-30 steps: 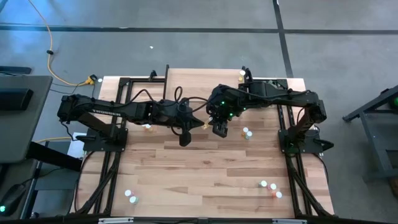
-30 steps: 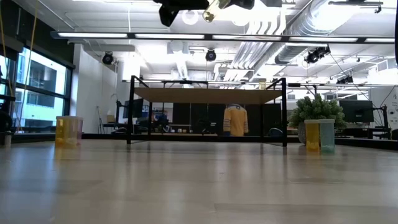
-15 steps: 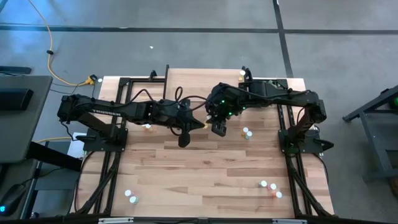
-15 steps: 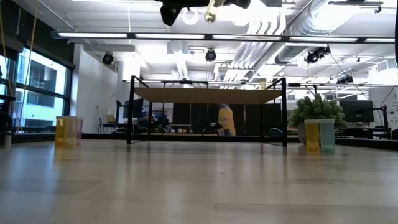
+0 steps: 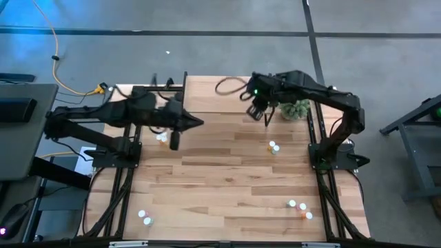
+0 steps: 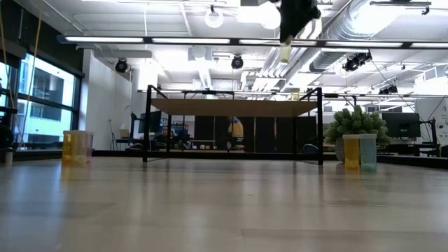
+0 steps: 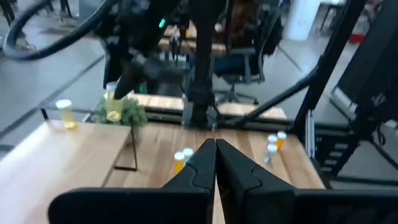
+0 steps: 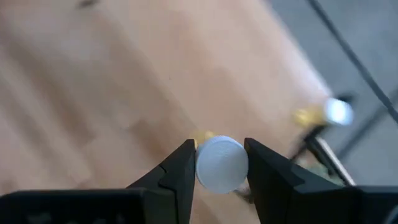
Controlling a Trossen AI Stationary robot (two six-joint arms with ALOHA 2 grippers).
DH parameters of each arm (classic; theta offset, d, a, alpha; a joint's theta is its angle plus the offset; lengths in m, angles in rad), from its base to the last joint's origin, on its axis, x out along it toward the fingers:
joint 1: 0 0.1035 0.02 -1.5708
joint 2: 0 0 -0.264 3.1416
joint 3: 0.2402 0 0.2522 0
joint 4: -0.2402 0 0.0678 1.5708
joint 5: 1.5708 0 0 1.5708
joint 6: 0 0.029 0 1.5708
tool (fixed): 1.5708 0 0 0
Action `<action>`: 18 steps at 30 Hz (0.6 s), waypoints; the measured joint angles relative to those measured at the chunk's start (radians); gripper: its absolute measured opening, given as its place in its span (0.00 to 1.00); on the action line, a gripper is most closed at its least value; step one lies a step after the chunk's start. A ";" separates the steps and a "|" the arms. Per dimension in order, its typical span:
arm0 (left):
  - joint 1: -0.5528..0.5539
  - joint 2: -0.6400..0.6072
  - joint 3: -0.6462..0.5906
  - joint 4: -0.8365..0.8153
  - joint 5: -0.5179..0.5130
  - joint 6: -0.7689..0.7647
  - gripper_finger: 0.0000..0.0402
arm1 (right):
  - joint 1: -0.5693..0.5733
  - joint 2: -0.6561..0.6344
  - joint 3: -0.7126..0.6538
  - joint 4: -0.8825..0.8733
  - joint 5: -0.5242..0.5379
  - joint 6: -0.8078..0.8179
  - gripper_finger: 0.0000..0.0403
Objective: Pick and place medicine bottles onto shelf by color
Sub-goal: Put the bottom yellow pill bottle on the shelf aligned with the other yellow pill bottle
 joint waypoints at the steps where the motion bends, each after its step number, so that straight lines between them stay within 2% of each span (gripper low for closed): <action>1: -0.004 -0.016 0.000 0.002 0.002 -0.006 0.00 | -0.025 0.004 0.000 -0.009 0.015 0.021 0.29; 3: -0.012 -0.051 0.000 0.005 0.003 -0.014 0.00 | -0.078 0.008 0.000 -0.004 0.032 0.063 0.29; 7: -0.030 -0.110 0.000 0.004 0.005 -0.018 0.00 | -0.190 0.032 0.000 -0.022 -0.047 0.108 0.29; 11: -0.035 -0.152 -0.008 0.006 -0.001 -0.022 0.00 | -0.255 0.063 -0.001 -0.045 -0.052 0.112 0.29; 14: -0.035 -0.190 -0.095 0.122 -0.050 -0.060 0.00 | -0.282 0.093 -0.001 -0.046 -0.067 0.128 0.29; 18: -0.035 -0.235 -0.265 0.313 -0.053 -0.135 0.00 | -0.299 0.126 -0.001 -0.040 -0.076 0.130 0.29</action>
